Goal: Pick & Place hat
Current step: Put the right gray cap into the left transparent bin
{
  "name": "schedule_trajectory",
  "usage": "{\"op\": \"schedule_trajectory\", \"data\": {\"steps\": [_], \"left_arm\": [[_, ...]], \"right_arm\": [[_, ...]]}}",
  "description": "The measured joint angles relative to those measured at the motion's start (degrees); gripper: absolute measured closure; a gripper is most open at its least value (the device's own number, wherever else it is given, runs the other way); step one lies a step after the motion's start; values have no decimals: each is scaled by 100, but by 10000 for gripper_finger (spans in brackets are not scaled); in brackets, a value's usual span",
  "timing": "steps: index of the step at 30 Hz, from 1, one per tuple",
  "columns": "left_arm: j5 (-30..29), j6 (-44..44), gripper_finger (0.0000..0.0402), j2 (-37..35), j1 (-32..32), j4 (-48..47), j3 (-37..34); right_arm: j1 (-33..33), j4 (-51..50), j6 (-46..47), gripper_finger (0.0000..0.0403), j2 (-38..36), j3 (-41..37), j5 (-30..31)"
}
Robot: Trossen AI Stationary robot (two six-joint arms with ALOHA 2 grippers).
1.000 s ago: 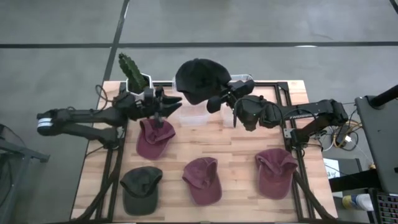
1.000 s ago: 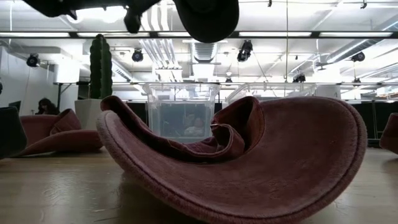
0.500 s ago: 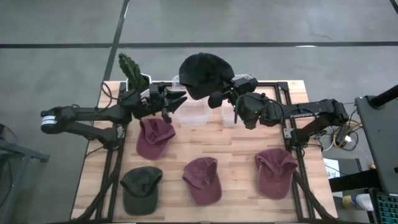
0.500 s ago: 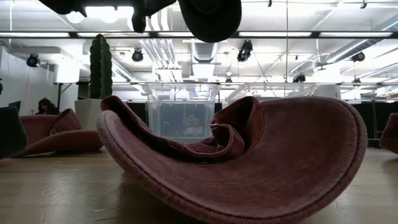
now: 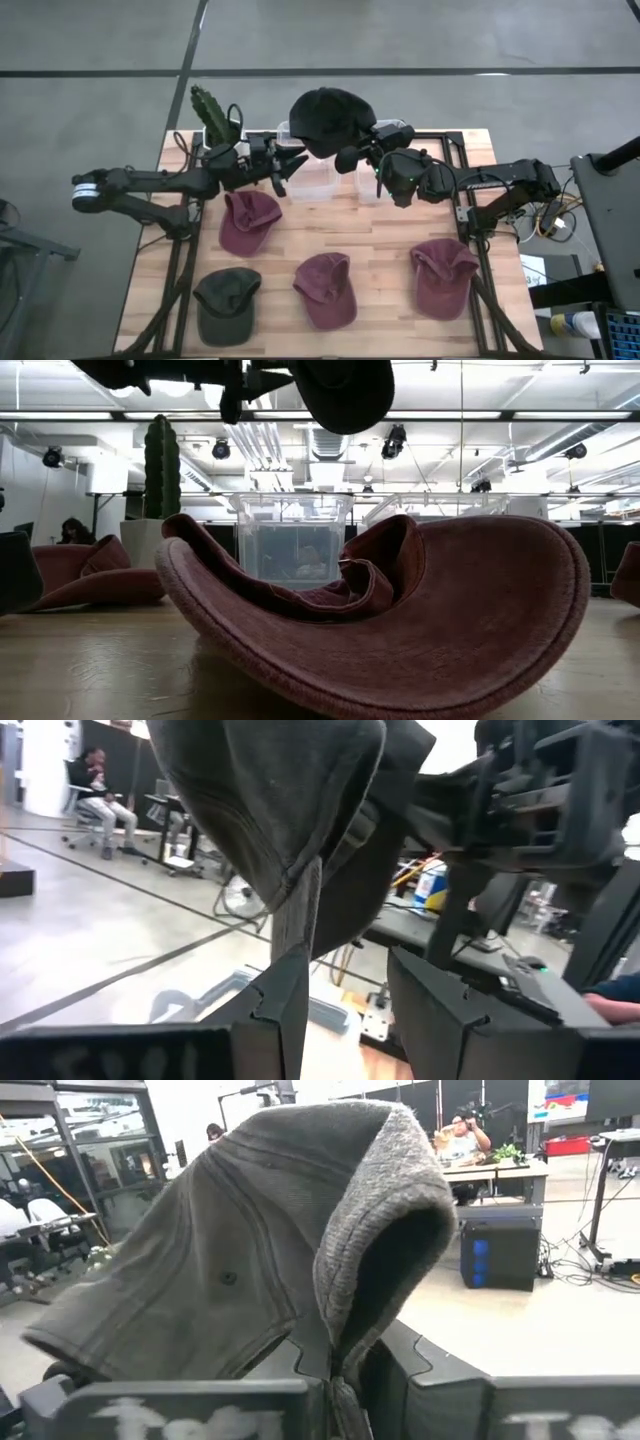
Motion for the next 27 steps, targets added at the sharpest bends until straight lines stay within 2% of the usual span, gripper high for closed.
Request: {"op": "schedule_trajectory", "data": {"steps": [8,14,27], "left_arm": [[-89,19,270,-108,28,1,-10],[-711,-22,270,-120,37,-1,-10],[-691,-22,270,-65,26,4,78]], "right_arm": [[2,-35,-7,374,2,-4,-14],[2,-37,12,374,7,-7,-20],[-35,-48,160,374,156,-15,-22]]}}
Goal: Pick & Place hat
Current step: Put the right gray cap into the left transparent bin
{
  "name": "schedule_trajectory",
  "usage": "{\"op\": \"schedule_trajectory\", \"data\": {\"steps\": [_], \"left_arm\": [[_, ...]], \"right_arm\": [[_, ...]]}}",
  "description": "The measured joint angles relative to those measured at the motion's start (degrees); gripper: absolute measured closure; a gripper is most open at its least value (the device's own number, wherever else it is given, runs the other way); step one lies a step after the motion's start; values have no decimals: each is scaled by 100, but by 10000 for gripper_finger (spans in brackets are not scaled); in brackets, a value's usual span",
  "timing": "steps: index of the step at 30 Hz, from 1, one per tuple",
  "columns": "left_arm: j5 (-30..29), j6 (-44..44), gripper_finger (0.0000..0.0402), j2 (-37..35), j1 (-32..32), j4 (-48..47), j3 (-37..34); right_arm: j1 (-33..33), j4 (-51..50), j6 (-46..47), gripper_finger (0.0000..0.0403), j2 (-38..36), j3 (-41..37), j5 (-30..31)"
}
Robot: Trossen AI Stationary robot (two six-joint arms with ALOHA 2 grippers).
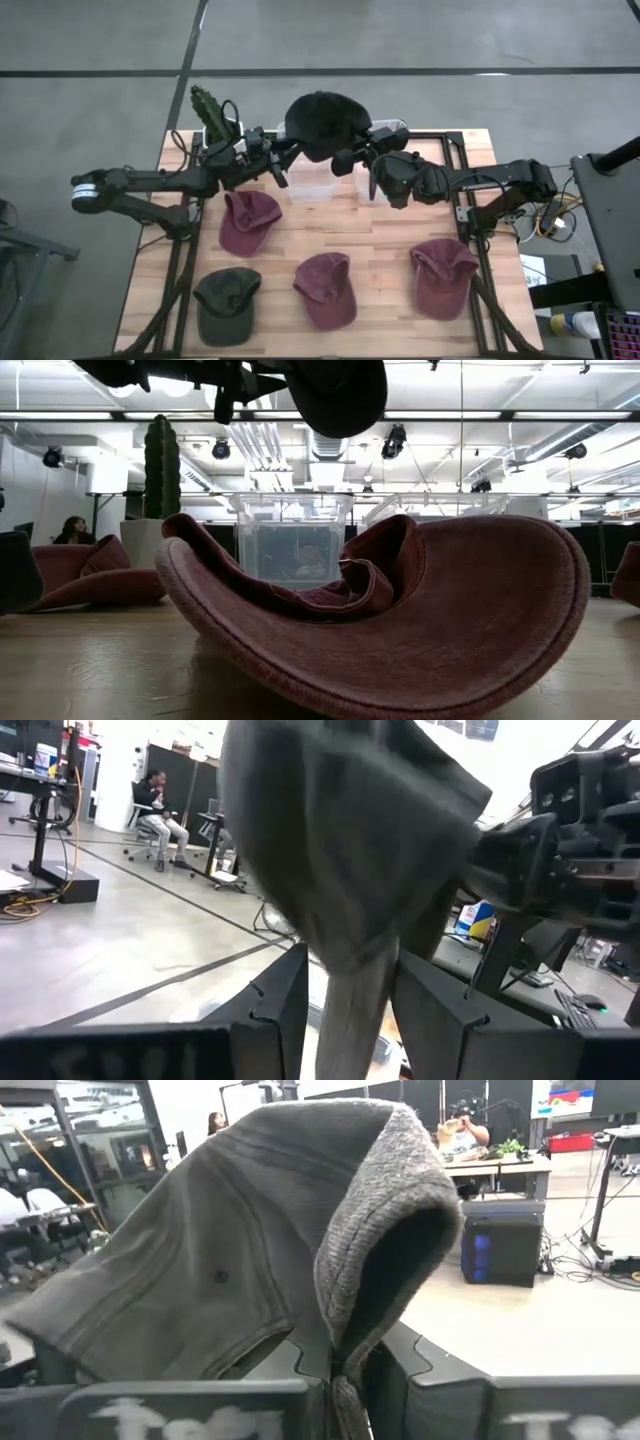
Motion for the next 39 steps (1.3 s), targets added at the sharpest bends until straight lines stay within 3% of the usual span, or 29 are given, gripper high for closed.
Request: {"op": "schedule_trajectory", "data": {"steps": [17,39], "left_arm": [[-129,33,270,0,9,112,0],[847,26,270,11,-2,87,0]], "right_arm": [[-31,221,134,374,225,2,-304],[-208,323,-300,375,167,114,-309]]}}
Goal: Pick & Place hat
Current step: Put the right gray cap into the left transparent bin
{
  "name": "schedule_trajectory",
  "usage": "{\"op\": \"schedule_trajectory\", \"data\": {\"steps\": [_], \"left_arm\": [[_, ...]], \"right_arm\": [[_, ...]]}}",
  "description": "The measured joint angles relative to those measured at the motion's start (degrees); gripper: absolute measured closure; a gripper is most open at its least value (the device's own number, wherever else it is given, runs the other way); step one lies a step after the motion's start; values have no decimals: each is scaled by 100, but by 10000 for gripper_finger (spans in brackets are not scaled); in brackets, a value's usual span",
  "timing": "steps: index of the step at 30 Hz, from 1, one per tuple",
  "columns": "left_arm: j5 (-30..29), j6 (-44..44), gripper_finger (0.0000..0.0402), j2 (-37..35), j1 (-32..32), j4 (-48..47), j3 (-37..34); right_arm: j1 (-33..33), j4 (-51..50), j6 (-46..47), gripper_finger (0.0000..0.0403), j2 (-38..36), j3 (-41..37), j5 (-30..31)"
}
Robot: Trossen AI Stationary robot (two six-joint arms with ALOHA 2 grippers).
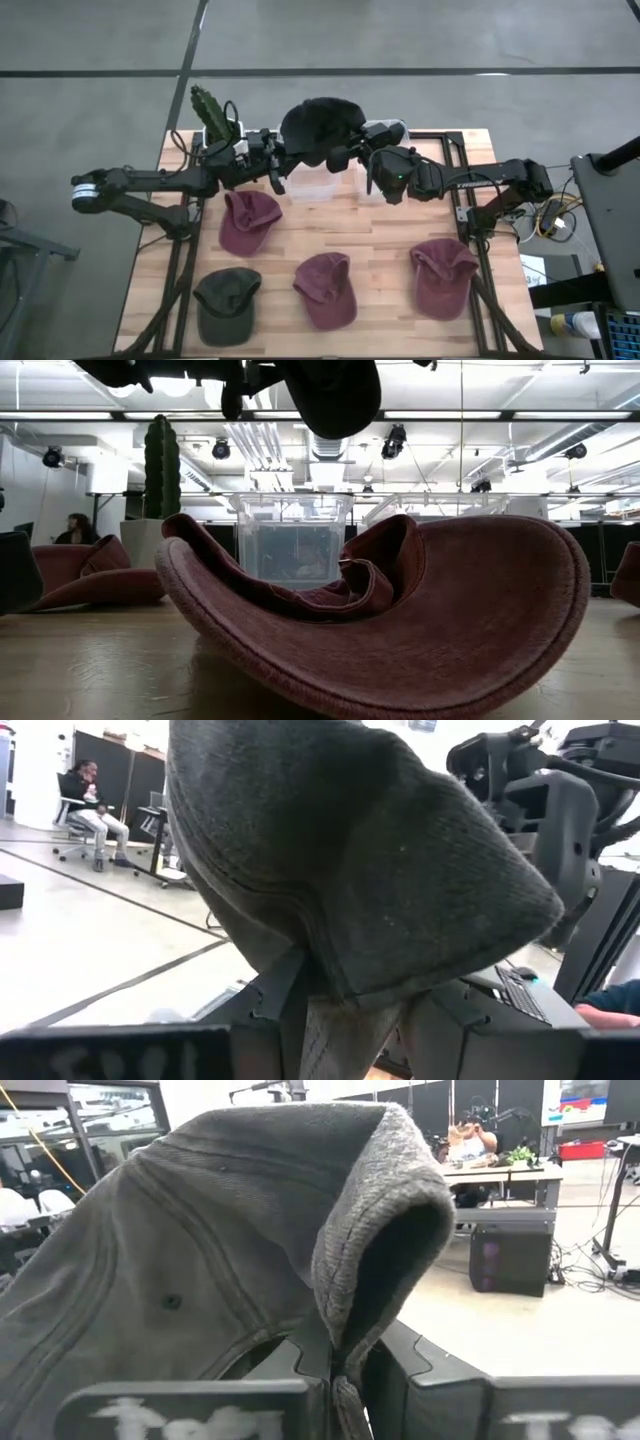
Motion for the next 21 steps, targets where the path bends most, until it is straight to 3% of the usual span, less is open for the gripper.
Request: {"op": "schedule_trajectory", "data": {"steps": [21], "left_arm": [[77,-10,270,0,0,63,0]], "right_arm": [[-108,380,244,375,214,55,-309]]}}
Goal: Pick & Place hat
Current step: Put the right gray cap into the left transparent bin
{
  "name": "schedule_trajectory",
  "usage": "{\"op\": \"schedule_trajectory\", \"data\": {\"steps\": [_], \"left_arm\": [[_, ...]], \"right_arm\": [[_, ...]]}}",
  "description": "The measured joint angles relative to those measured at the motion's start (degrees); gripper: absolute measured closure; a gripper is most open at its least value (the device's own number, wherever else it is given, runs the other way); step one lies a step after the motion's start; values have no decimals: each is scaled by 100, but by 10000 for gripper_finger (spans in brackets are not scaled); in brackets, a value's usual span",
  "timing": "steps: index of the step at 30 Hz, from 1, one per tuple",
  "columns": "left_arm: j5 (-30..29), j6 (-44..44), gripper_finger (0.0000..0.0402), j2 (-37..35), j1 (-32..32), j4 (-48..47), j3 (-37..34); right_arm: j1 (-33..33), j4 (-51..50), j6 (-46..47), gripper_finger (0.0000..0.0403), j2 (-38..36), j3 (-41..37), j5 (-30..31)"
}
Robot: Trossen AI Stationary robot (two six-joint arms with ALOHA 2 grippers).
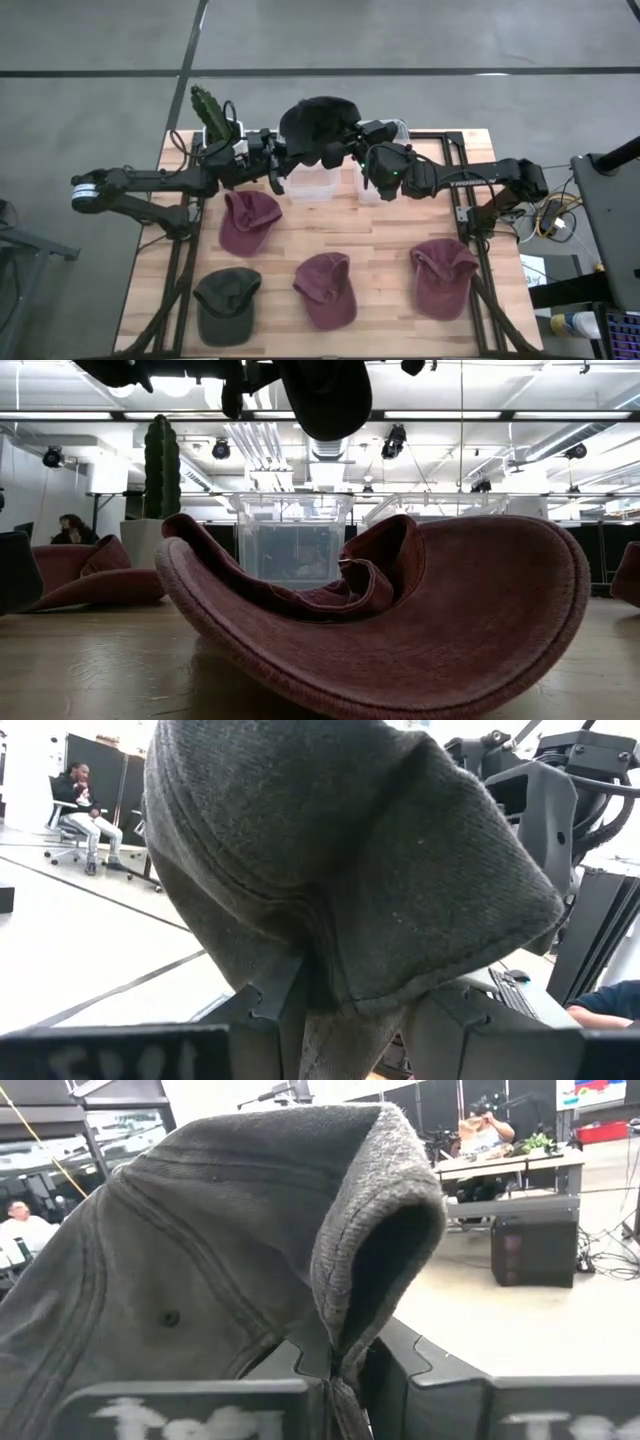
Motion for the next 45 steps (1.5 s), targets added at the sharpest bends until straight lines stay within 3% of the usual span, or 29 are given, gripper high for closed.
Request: {"op": "schedule_trajectory", "data": {"steps": [13,38,45], "left_arm": [[-373,-148,270,0,-2,-13,2],[-434,-611,269,2,-2,-33,2],[-435,-681,233,9,-2,-46,2]], "right_arm": [[6,52,-272,375,-4,34,17],[17,58,-401,375,-7,33,13],[17,64,-401,375,-13,35,-28]]}}
